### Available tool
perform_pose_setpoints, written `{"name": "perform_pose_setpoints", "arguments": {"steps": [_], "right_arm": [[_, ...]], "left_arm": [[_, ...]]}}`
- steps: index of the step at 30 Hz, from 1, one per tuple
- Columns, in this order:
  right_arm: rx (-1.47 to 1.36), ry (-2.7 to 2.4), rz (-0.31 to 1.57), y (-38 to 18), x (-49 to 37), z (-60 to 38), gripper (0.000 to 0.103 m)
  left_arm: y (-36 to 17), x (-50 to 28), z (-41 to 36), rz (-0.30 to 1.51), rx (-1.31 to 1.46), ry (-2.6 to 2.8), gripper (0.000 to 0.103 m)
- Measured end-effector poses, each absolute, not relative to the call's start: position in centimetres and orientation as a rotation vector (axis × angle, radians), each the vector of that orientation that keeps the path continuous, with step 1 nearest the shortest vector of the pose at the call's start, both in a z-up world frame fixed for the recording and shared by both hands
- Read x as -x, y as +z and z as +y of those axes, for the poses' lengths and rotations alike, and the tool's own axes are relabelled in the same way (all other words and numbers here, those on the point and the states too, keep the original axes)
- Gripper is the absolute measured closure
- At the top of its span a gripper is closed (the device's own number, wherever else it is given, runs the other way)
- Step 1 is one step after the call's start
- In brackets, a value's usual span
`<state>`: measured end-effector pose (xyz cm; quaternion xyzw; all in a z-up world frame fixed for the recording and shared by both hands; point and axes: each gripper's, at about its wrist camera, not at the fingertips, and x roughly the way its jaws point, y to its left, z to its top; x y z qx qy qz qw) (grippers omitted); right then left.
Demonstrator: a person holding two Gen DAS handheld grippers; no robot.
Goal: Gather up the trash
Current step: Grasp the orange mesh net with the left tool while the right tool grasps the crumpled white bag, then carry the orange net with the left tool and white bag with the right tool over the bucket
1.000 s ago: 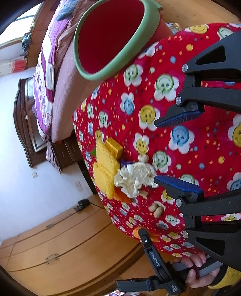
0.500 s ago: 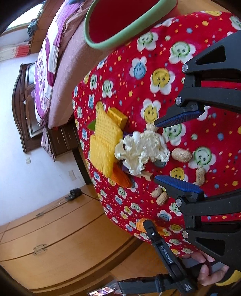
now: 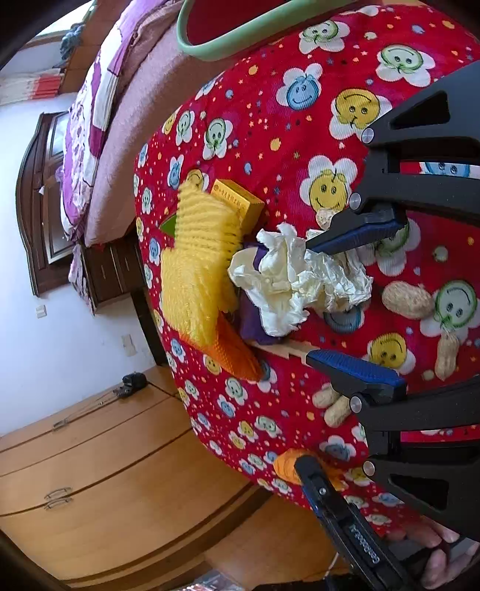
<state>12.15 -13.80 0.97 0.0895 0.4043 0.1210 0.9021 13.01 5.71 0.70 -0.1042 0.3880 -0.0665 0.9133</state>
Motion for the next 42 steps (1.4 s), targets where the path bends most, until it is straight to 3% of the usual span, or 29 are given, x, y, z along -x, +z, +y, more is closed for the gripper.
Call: {"name": "perform_pose_setpoints", "arguments": {"steps": [18,42], "right_arm": [[-0.194,0.198,0.853,0.5,-12.2,-15.1,0.076],[-0.286,0.246,0.655,6.4,-4.0,-19.4,0.078]], "left_arm": [[1.3,-11.8,4.6,0.789,0.219,-0.151,0.068],[5.5,-8.2,0.7,0.722,0.192,-0.245,0.068]]}}
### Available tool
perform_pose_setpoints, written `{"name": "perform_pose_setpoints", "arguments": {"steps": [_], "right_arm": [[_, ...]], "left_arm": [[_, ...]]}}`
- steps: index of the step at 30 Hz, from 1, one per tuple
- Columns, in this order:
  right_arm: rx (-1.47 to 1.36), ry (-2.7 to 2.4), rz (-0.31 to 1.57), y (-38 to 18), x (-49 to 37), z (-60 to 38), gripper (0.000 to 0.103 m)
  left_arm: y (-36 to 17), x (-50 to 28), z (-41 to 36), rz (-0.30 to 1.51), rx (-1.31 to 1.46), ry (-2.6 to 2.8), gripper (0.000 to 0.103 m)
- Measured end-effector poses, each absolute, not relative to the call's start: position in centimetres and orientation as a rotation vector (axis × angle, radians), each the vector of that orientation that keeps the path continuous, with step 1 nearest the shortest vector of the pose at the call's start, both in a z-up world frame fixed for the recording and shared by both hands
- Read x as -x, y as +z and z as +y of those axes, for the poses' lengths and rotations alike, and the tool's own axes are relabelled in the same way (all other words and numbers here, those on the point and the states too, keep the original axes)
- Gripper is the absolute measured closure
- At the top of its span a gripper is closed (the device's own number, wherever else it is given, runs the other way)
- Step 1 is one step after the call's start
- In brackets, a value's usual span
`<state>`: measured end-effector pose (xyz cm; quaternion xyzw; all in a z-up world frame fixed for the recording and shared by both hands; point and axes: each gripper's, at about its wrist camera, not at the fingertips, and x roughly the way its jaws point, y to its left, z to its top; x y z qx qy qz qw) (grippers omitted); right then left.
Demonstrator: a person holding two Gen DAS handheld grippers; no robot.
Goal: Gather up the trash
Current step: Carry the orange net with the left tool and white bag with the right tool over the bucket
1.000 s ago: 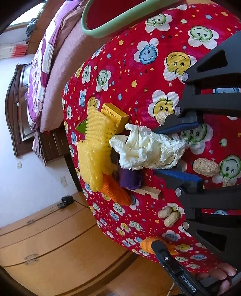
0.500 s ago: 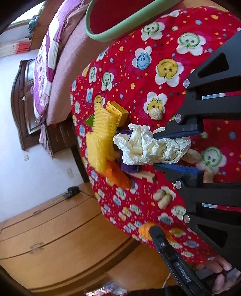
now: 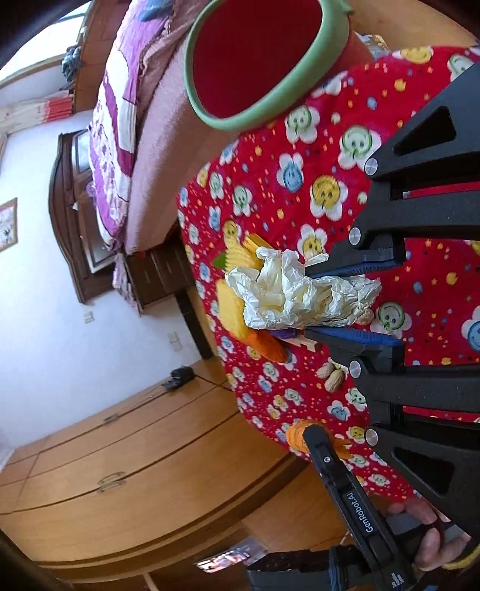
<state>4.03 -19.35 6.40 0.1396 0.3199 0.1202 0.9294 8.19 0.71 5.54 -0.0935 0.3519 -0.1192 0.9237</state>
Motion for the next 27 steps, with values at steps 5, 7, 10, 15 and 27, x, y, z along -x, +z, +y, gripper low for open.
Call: {"name": "perform_pose_setpoints", "arguments": {"steps": [5,7,10,15,27], "right_arm": [[-0.3,0.226,0.612,7.4,-2.6,-20.9,0.078],[-0.307,0.217,0.594,7.8,-2.1,-21.6,0.078],[-0.313,0.199,0.567,8.4,-1.5,-22.6,0.078],[-0.31,0.156,0.52,9.3,-0.7,-24.6,0.078],[-0.352,0.053,0.488,9.0,-0.3,-29.7,0.078]], "left_arm": [[6.9,-7.4,-0.9,0.703,0.176,-0.277,0.068],[7.3,-7.2,-1.5,0.698,0.171,-0.291,0.068],[7.9,-7.1,-2.6,0.694,0.165,-0.313,0.068],[9.0,-7.1,-4.8,0.681,0.147,-0.354,0.068],[10.3,-8.5,-11.1,0.665,0.094,-0.461,0.068]]}}
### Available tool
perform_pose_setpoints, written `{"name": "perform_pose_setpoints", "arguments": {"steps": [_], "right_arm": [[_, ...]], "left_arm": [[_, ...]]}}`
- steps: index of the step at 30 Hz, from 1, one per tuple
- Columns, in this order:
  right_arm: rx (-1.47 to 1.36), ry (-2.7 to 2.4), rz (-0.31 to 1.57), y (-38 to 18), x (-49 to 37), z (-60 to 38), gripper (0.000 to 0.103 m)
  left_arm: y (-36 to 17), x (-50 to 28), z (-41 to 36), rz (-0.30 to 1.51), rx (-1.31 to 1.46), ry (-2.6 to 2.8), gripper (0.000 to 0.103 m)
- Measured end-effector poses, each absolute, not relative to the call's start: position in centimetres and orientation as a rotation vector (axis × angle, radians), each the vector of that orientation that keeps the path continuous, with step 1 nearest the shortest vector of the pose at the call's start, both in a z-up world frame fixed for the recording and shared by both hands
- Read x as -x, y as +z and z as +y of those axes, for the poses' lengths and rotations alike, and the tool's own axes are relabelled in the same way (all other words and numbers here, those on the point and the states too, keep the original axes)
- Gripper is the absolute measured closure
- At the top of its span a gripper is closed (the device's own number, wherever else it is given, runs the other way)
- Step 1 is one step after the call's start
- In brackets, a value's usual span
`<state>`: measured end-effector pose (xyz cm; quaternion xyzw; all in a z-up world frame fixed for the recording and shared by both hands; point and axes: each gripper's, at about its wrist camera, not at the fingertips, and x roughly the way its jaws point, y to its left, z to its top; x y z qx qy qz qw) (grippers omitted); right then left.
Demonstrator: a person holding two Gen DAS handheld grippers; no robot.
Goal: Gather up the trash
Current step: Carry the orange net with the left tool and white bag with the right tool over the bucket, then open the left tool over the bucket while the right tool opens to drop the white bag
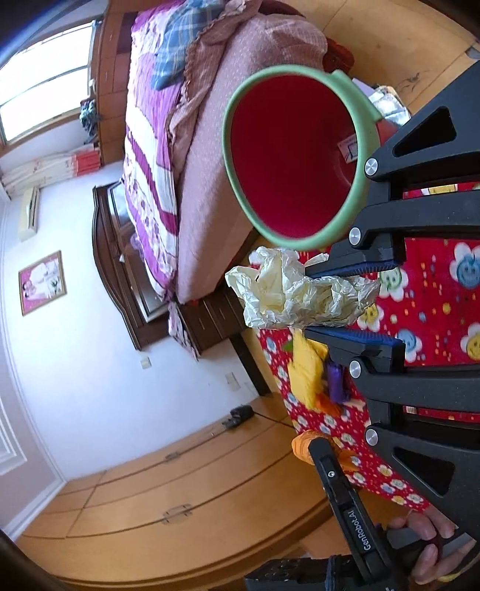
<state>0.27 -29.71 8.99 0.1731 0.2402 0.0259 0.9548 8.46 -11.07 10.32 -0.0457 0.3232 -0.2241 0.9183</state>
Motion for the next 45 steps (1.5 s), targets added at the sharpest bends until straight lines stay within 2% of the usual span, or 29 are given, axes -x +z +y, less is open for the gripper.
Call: {"name": "perform_pose_setpoints", "arguments": {"steps": [10,36,45], "right_arm": [[-0.408,-0.035,0.506,7.4,-0.5,-34.1,0.078],[-0.508,-0.247,0.57,2.4,-1.9,-43.3,0.077],[-0.53,-0.251,0.591,1.3,-2.3,-44.0,0.073]], "left_arm": [[9.5,-10.6,-16.7,0.688,0.056,-0.553,0.068],[3.3,-15.5,-29.9,0.771,-0.091,-0.748,0.067],[2.6,-15.5,-30.3,0.786,-0.099,-0.766,0.053]]}}
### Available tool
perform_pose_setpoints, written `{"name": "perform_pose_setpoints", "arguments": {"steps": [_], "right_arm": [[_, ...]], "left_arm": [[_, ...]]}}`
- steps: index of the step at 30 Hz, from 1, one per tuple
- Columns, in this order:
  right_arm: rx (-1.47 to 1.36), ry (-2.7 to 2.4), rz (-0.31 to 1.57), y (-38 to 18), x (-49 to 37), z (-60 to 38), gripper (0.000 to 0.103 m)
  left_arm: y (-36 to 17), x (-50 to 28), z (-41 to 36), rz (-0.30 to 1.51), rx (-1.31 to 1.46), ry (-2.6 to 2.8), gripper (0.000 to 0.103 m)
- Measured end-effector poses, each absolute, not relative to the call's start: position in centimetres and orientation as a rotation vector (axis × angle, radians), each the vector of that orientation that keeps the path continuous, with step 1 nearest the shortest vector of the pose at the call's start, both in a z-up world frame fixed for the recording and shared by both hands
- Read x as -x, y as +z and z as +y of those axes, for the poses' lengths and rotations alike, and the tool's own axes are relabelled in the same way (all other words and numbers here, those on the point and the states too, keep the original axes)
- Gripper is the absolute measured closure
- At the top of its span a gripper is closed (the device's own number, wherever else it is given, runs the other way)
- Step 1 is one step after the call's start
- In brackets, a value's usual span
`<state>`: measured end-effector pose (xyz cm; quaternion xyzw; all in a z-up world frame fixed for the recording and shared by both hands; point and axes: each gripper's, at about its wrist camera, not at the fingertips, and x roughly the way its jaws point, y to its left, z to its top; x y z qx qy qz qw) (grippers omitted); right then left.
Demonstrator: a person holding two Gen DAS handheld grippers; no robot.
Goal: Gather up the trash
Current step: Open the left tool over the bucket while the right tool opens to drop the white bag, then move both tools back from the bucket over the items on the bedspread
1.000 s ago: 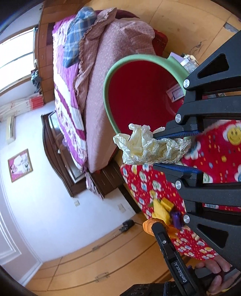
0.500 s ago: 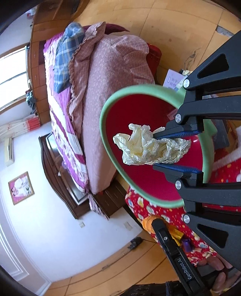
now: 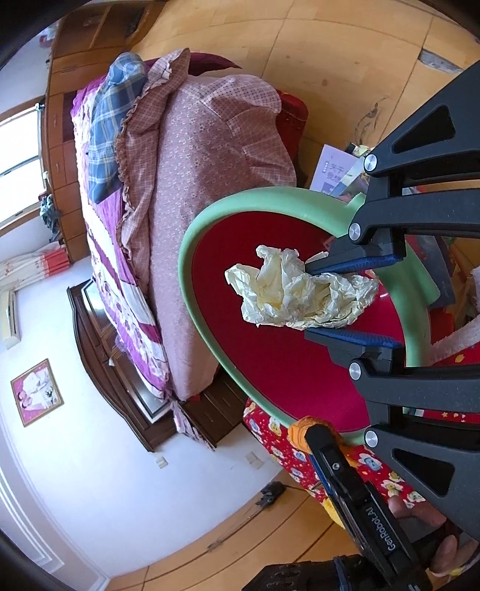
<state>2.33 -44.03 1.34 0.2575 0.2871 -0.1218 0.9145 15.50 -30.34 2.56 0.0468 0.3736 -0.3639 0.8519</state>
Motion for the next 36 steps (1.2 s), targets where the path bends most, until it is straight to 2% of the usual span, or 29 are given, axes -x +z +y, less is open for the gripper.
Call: {"name": "perform_pose_setpoints", "arguments": {"steps": [8,12,15,36], "right_arm": [[-0.544,-0.243,0.588,1.2,-2.2,-44.4,0.072],[-0.547,-0.229,0.581,1.4,-2.3,-44.3,0.061],[-0.546,-0.231,0.58,1.5,-2.3,-44.1,0.056],[-0.544,-0.189,0.546,4.1,-0.5,-40.7,0.054]], "left_arm": [[3.0,-15.2,-30.0,0.774,-0.091,-0.769,0.051],[3.4,-15.0,-29.5,0.775,-0.074,-0.77,0.051],[3.6,-14.9,-28.9,0.776,-0.065,-0.763,0.051],[6.5,-13.1,-21.3,0.738,0.033,-0.649,0.051]]}}
